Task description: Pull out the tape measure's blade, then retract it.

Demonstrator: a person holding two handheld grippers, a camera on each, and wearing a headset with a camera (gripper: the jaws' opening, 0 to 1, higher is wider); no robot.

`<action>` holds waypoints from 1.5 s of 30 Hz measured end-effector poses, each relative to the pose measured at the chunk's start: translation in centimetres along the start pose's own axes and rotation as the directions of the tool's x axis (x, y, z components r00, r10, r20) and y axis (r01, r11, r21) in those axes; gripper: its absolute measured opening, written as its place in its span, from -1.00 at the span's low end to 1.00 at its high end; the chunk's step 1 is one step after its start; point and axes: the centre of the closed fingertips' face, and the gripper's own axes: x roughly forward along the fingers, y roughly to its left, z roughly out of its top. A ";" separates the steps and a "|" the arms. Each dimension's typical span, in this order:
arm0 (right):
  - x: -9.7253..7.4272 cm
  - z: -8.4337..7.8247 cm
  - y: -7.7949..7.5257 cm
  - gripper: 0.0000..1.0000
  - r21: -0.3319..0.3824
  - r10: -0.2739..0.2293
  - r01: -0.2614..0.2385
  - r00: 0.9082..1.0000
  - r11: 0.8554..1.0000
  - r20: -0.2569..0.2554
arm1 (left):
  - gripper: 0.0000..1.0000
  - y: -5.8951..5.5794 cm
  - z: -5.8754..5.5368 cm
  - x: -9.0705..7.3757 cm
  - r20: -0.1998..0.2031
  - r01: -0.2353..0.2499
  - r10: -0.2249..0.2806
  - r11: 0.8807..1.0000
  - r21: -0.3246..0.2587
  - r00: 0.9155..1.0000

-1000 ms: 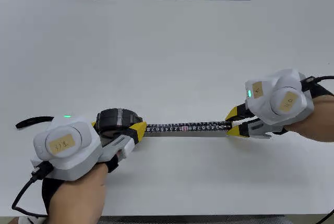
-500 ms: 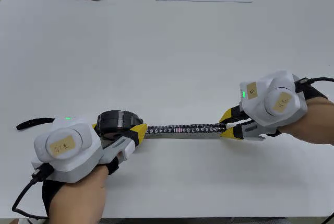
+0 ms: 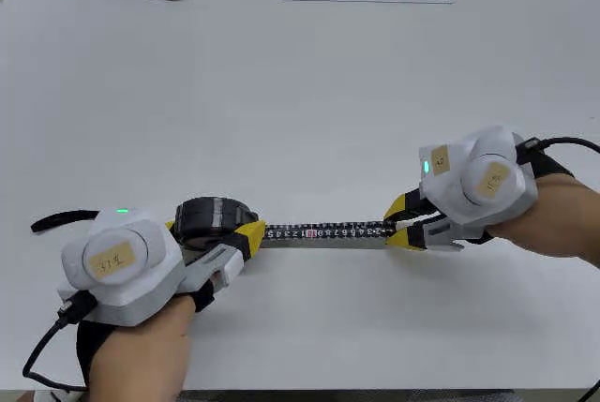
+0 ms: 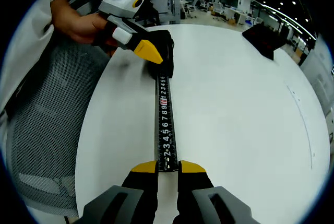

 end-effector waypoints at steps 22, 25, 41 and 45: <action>1.4 1.8 0.0 -0.81 0.005 0.015 -0.015 0.999 1.000 0.029 | 0.15 0.1 0.0 0.0 -0.001 0.009 -0.009 1.000 -0.009 1.000; 1.5 2.0 0.1 -0.80 0.005 0.017 -0.017 0.999 1.000 0.036 | 0.15 0.1 0.0 0.0 -0.001 0.009 -0.009 1.000 -0.009 1.000; 2.8 3.6 0.2 -0.80 0.012 0.033 -0.034 0.997 0.999 0.067 | 0.16 0.2 0.0 0.0 0.001 0.020 -0.020 1.000 -0.019 1.000; 3.0 4.1 0.2 -0.80 0.007 0.036 -0.036 0.997 0.999 0.069 | 0.16 0.2 0.0 0.0 0.002 0.022 -0.022 1.000 -0.021 1.000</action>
